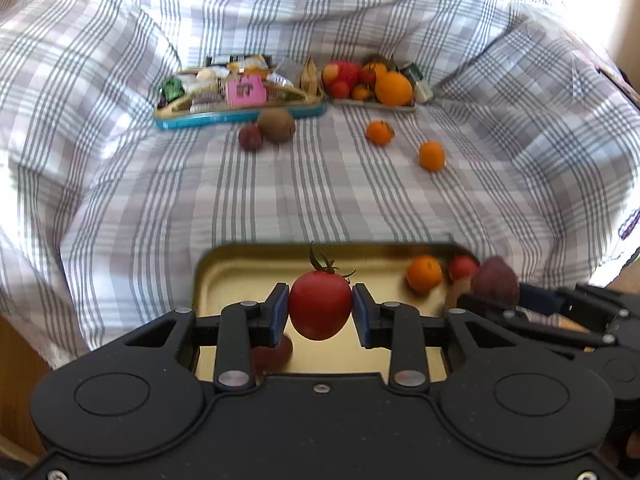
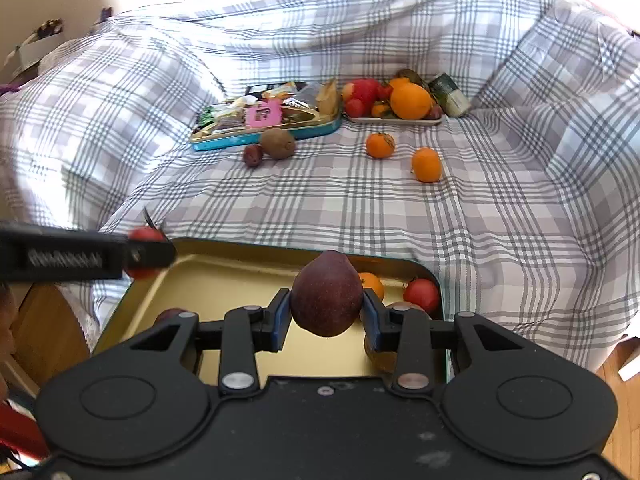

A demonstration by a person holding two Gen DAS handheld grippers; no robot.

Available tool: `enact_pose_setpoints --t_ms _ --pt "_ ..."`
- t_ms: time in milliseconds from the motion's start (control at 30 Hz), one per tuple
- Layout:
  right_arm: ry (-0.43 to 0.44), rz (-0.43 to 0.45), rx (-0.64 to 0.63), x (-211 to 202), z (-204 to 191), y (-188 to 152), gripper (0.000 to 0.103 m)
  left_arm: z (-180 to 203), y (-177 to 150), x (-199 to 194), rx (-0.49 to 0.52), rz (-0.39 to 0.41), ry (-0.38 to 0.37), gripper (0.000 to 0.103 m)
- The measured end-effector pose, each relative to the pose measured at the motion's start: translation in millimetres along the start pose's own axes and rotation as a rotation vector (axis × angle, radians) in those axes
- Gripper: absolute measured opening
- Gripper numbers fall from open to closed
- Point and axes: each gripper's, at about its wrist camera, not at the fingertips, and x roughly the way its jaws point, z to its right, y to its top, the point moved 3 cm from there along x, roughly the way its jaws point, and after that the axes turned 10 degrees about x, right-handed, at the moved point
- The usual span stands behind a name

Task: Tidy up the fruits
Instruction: 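Carry the tomato and plum over the gold tray with both tools, then open the right tool to drop the plum while the left tool lowers the tomato into the tray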

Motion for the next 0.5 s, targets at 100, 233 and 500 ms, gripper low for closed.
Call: enact_pose_setpoints --t_ms 100,233,500 --pt "0.007 -0.021 -0.023 0 -4 -7 0.040 3 -11 1 -0.010 -0.010 -0.003 0.042" --pt "0.007 -0.078 -0.027 11 -5 -15 0.040 4 -23 9 -0.023 -0.062 -0.015 0.042" --pt "-0.011 -0.091 0.026 13 10 -18 0.040 4 -40 21 -0.042 -0.141 -0.022 0.042"
